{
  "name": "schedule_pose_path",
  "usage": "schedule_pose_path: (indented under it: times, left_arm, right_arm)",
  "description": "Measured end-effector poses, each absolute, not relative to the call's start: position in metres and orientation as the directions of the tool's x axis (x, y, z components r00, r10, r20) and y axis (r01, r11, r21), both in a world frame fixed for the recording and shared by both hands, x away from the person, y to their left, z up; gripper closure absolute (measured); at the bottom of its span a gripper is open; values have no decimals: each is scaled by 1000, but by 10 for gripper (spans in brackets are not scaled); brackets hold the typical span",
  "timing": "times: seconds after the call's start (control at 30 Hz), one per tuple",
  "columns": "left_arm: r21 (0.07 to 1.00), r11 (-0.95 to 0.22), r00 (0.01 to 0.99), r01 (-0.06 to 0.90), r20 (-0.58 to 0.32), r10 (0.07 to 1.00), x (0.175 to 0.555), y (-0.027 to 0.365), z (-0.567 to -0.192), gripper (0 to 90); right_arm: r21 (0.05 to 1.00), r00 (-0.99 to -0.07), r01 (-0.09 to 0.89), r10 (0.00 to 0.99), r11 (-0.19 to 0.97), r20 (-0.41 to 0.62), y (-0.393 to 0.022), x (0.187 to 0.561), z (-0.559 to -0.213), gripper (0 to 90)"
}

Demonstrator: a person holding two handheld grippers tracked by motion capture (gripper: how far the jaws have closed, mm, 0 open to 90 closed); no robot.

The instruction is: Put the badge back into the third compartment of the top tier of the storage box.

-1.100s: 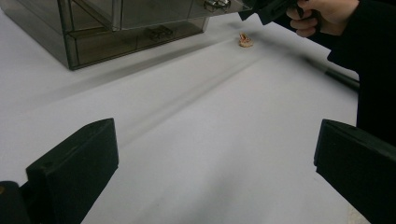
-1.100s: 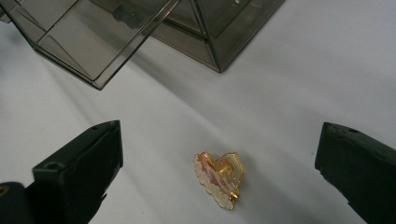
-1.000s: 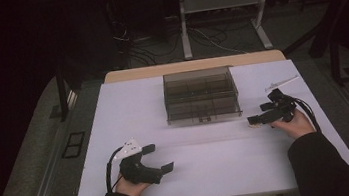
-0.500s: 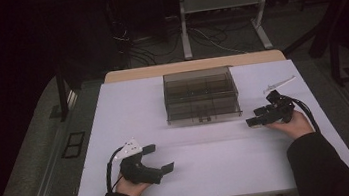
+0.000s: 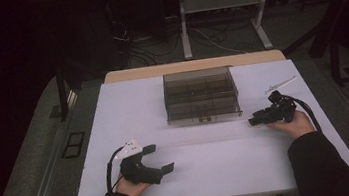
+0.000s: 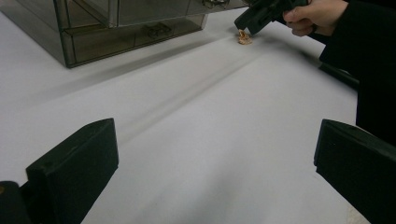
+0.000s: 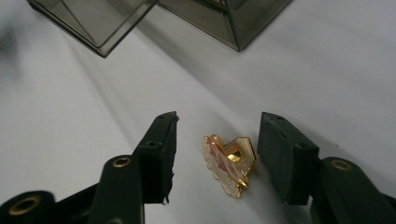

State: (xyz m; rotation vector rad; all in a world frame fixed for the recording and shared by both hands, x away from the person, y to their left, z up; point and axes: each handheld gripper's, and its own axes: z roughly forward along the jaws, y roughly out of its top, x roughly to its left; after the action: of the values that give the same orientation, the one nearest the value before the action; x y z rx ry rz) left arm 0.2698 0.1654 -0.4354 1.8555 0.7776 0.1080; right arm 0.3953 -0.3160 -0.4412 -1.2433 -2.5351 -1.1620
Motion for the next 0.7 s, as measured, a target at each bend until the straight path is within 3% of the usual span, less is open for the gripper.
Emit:
schedule_pose_path:
  times: [0.27, 0.37, 0.7]
  left_arm:
    - [861, -217, 783, 460, -278, 556, 270, 165, -435, 0]
    - [861, -217, 783, 460, -278, 556, 270, 165, -435, 0]
    - [860, -220, 784, 460, -277, 556, 270, 165, -436, 0]
  right_arm:
    - [584, -673, 705, 642, 404, 368, -317, 397, -445, 616]
    - [568, -673, 708, 643, 420, 364, -317, 397, -447, 717]
    - [562, -661, 719, 653, 409, 369, -319, 390, -440, 822]
